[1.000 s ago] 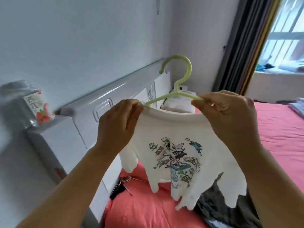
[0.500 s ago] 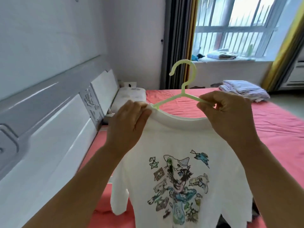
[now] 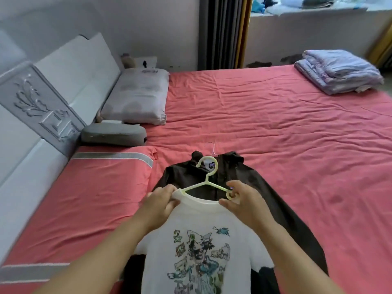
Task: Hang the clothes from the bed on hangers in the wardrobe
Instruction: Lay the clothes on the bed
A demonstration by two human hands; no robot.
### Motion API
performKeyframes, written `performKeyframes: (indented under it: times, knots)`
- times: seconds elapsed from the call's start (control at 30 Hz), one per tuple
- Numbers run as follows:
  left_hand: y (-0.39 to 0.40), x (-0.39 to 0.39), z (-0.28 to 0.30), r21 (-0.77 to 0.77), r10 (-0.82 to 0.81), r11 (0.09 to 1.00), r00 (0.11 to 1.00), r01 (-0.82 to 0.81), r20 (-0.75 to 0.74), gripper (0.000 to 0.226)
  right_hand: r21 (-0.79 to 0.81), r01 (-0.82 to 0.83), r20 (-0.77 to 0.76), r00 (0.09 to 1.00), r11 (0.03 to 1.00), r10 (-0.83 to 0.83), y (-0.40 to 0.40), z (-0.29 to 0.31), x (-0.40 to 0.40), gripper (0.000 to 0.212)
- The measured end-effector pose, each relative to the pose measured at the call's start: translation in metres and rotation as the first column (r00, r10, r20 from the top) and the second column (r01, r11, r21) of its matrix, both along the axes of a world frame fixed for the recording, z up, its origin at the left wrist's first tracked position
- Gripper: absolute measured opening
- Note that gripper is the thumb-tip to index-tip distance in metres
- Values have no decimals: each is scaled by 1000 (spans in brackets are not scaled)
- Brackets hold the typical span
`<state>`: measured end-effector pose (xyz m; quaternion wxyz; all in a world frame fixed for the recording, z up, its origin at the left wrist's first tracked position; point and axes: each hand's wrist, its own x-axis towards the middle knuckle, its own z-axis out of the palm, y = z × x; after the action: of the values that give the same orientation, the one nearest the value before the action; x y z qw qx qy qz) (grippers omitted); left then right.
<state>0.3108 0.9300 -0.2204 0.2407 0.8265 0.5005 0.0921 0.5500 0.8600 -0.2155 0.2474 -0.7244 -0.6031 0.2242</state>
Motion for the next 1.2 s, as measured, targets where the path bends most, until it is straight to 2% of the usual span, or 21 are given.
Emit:
performKeyframes:
  times: [0.07, 0.27, 0.4, 0.53, 0.6, 0.67, 0.77, 0.83, 0.93, 1.07, 1.2]
  knots:
    - [26, 16, -27, -26, 44, 999, 999, -45, -12, 9, -12, -28, 4, 1000, 1000, 28, 20, -38, 17, 46]
    - [102, 49, -73, -9, 65, 998, 997, -66, -42, 19, 226, -104, 186, 981, 969, 62, 90, -121, 39, 37]
    - [152, 72, -102, 38, 87, 996, 992, -84, -91, 25, 262, -35, 205, 978, 965, -20, 151, -148, 61, 27]
    - [178, 97, -134, 70, 168, 985, 966, -157, -197, 50, 137, -15, 172, 985, 990, -9, 191, -174, 77, 26]
    - [177, 101, -150, 15, 159, 987, 960, -159, -230, 56, 11, -42, 164, 986, 999, 40, 198, -188, 77, 36]
    - [172, 97, -164, -47, 132, 988, 960, -148, -248, 54, -124, -70, 215, 972, 990, 95, 196, -199, 76, 53]
    - [163, 81, -175, -121, 124, 980, 963, -156, -241, 44, -101, -37, 200, 978, 994, 56, 183, -213, 69, 53]
    - [154, 67, -174, -166, 144, 968, 958, -189, -248, 39, -56, -8, 103, 995, 998, 14, 174, -216, 61, 45]
    - [137, 42, -167, -179, 179, 955, 943, -234, -279, 35, -83, -10, -31, 999, 997, 7, 161, -204, 40, 34]
    - [103, 12, -144, -137, 201, 959, 939, -246, -279, 32, -65, -104, -110, 989, 992, 96, 140, -174, -3, 21]
    - [50, -29, -114, -90, 248, 956, 935, -278, -253, 32, -60, -235, -124, 966, 970, 226, 111, -140, -62, 21]
